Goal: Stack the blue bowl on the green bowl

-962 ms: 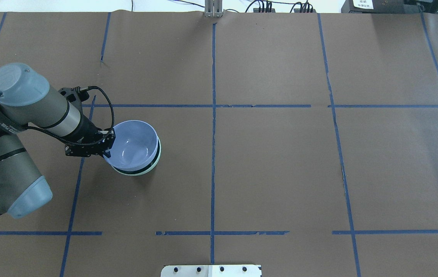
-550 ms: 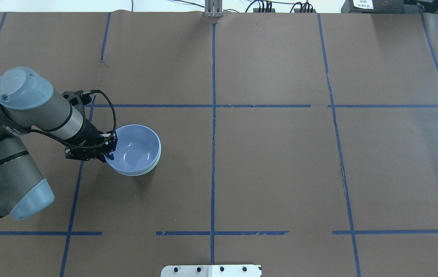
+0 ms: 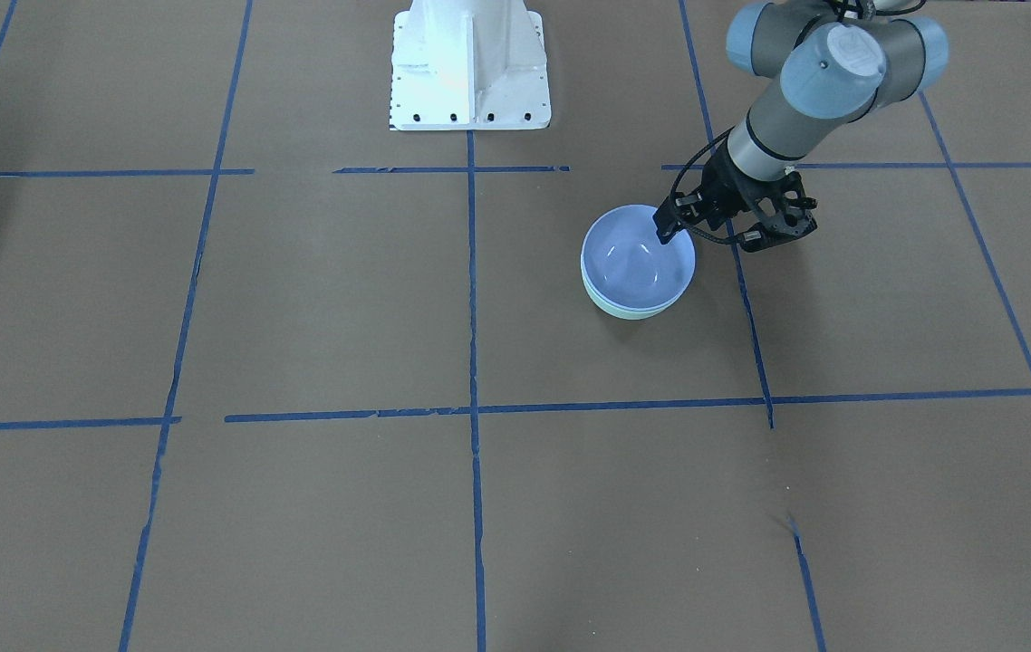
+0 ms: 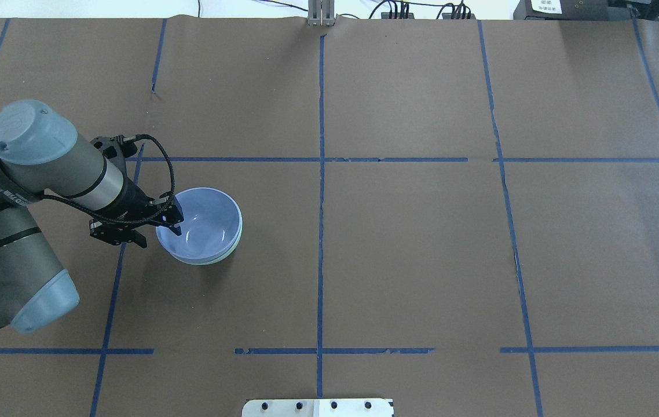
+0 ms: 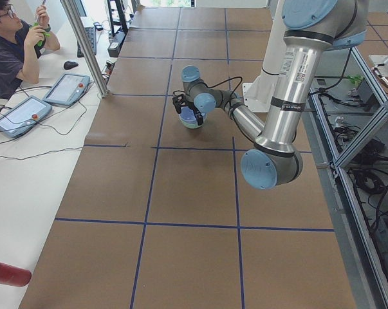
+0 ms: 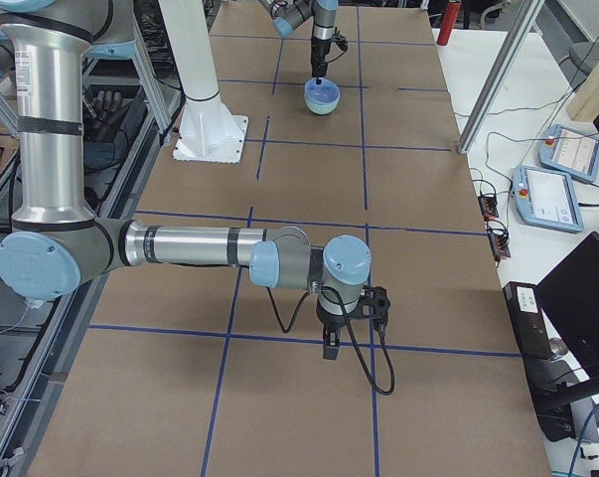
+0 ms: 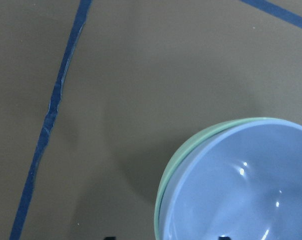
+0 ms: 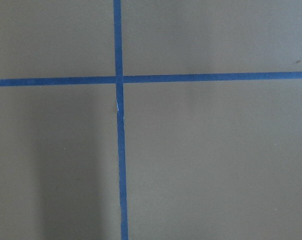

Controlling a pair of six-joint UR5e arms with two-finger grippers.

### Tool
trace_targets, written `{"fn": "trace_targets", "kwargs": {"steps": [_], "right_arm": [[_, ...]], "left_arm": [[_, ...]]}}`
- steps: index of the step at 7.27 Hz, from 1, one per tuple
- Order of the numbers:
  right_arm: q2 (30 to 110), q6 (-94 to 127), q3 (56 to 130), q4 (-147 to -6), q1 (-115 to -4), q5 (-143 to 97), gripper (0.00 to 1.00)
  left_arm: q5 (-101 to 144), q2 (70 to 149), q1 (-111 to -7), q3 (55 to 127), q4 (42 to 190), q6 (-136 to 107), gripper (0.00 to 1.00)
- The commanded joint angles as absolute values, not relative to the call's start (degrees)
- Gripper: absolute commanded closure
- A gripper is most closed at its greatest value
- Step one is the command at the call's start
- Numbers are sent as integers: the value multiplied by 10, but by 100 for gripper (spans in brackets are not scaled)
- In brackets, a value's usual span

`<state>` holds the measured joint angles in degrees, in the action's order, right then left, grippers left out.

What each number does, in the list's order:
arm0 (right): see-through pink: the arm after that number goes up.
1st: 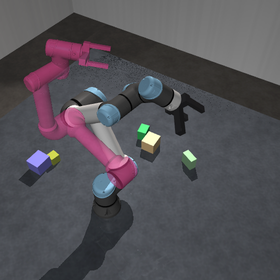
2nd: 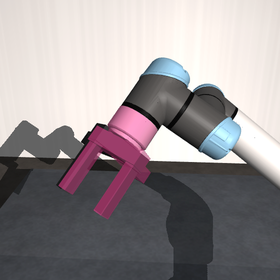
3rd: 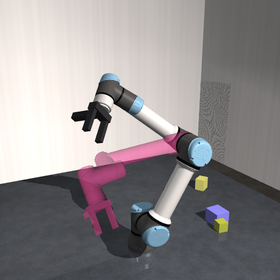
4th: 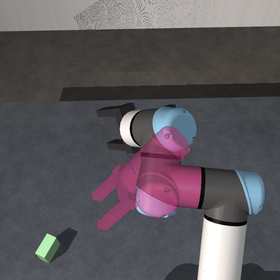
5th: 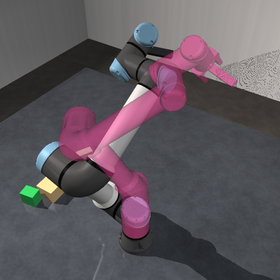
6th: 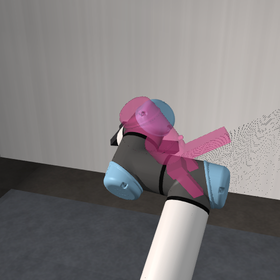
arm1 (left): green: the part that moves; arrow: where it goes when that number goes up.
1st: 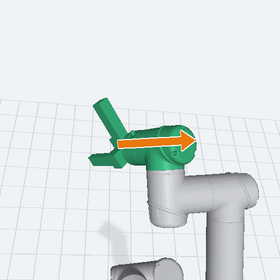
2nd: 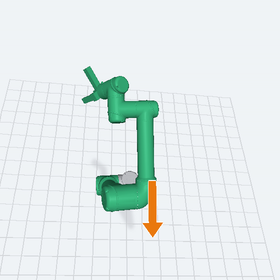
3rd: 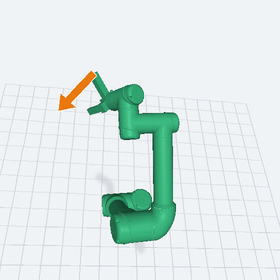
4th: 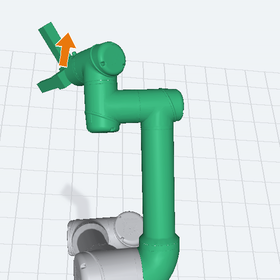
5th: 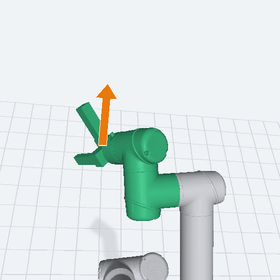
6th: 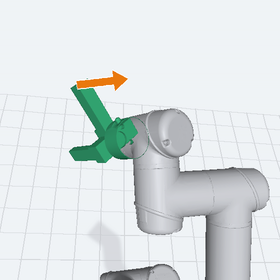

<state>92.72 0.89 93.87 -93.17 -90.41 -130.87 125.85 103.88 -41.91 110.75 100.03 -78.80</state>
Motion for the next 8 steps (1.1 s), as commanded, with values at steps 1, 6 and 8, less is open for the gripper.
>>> {"fn": "trace_targets", "kwargs": {"steps": [1, 6, 8], "right_arm": [[927, 10, 939, -932, -904, -1309, 0], [926, 10, 939, -932, -904, -1309, 0], [927, 9, 939, -932, -904, -1309, 0]], "left_arm": [[1260, 985, -501, 1135, 996, -646, 0], [1310, 859, -719, 1105, 916, -112, 0], [1310, 851, -826, 1062, 876, 47, 0]]}}
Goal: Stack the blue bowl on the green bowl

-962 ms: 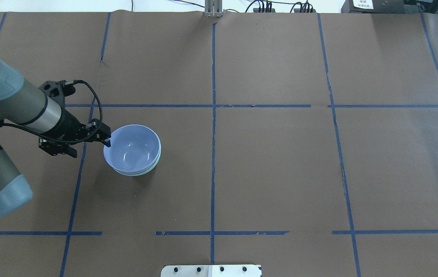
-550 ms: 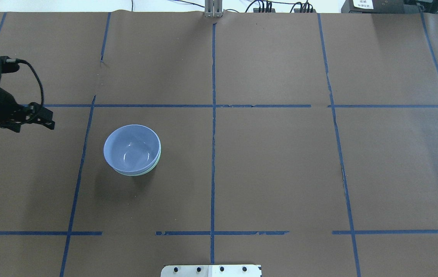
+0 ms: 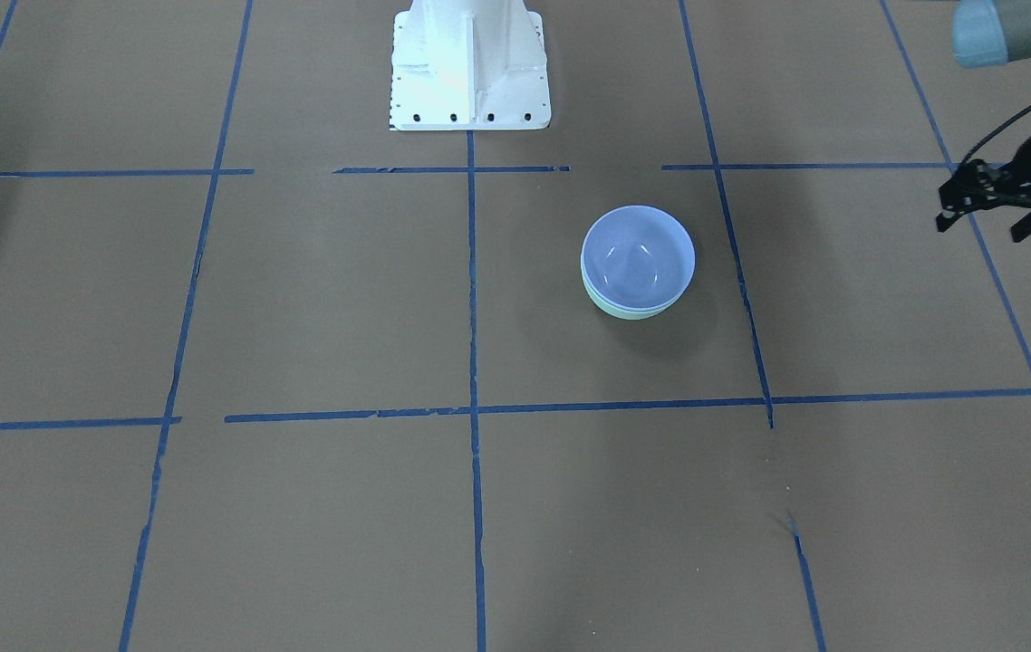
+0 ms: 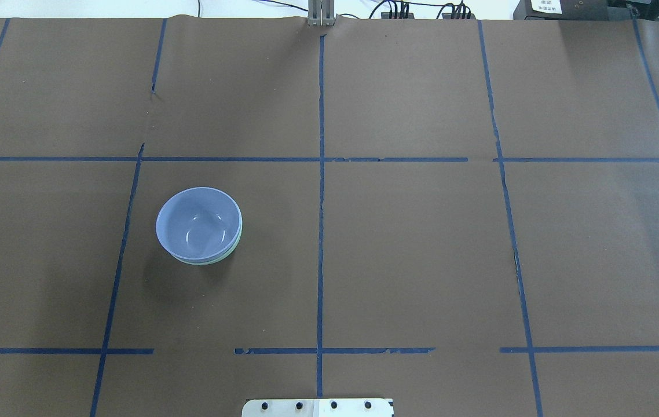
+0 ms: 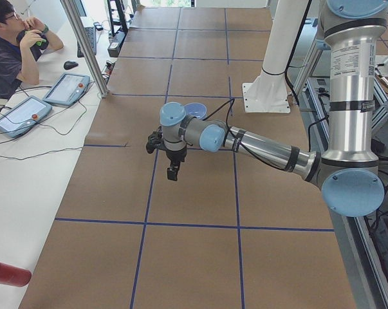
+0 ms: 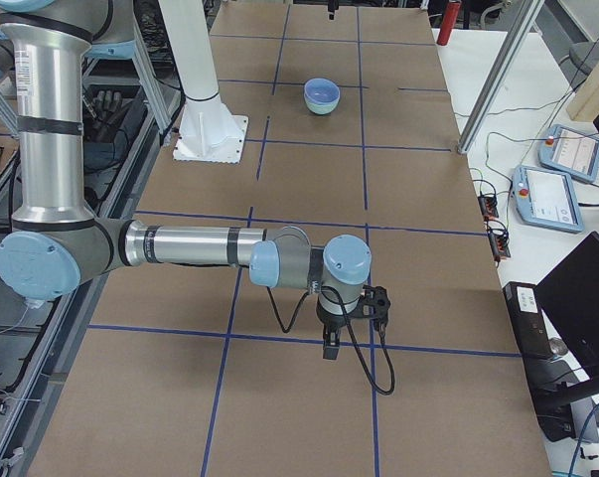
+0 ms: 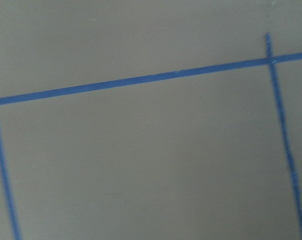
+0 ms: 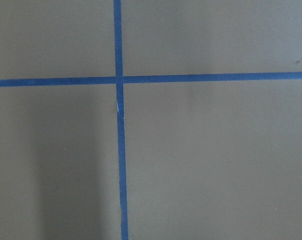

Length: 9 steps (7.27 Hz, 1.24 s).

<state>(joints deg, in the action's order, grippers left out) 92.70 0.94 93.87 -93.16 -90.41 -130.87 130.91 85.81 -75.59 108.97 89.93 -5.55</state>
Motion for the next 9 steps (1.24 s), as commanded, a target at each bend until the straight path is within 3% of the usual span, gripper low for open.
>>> {"fn": "trace_targets", "kwargs": {"steps": [1, 3, 9], "right_arm": [[926, 9, 939, -932, -904, -1309, 0], [927, 9, 939, -932, -904, -1309, 0], [927, 10, 939, -932, -904, -1309, 0]], "left_arm": [[1310, 834, -894, 1030, 878, 93, 0], [1310, 831, -924, 995, 866, 143, 0], [1344, 826, -925, 995, 864, 112, 0]]}}
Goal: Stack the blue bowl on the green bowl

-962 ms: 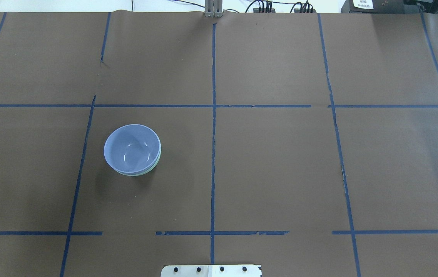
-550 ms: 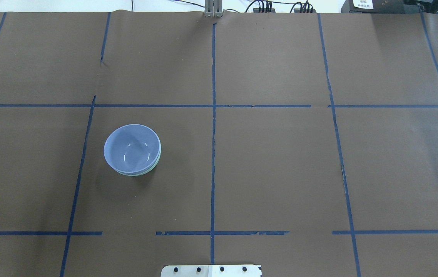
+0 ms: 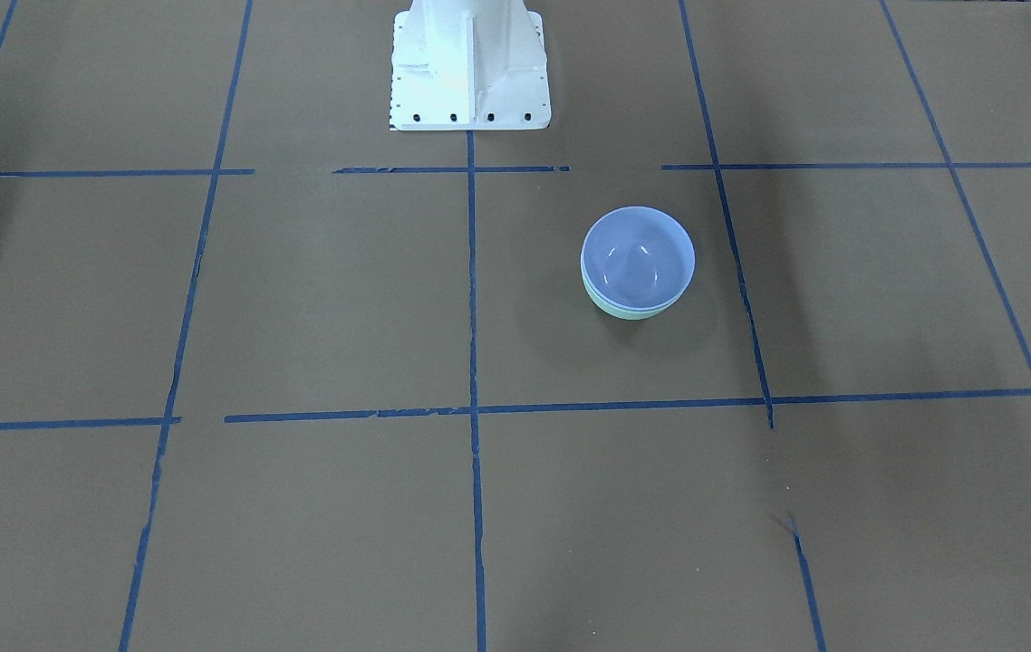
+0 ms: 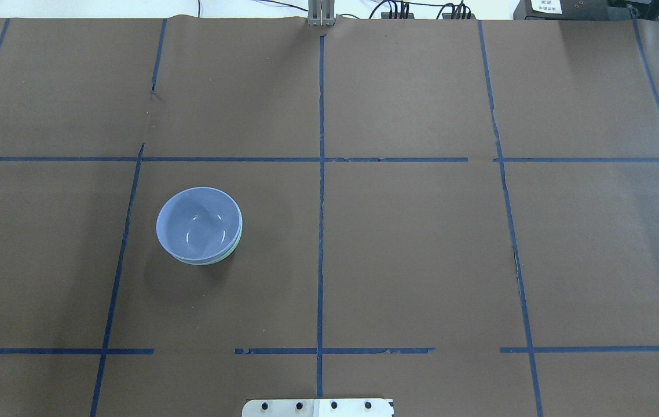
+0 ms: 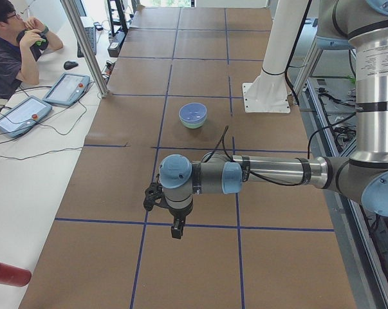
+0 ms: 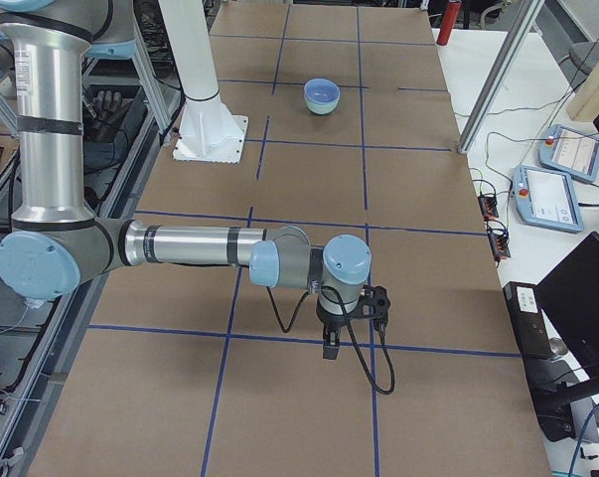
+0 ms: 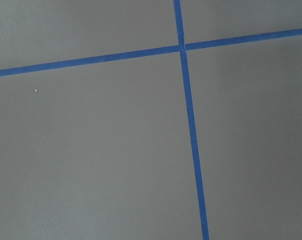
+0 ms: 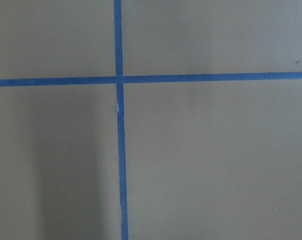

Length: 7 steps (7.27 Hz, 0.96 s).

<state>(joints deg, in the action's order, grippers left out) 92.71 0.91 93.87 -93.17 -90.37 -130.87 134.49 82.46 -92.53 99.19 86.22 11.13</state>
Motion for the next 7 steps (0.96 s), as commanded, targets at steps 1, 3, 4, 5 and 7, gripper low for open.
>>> {"fn": "trace_targets", "kwargs": {"steps": [1, 3, 4, 5, 7], "right_arm": [[927, 10, 939, -932, -904, -1309, 0], [927, 9, 939, -932, -904, -1309, 0], [927, 10, 939, -932, -904, -1309, 0], [927, 10, 939, -932, -904, -1309, 0], [927, 9, 939, -932, -904, -1309, 0]], "left_arm": [[1344, 825, -925, 998, 865, 113, 0], [1343, 824, -925, 996, 884, 114, 0], [1343, 824, -925, 995, 885, 114, 0], [1343, 824, -925, 997, 885, 114, 0], [1343, 824, -925, 998, 885, 114, 0]]}}
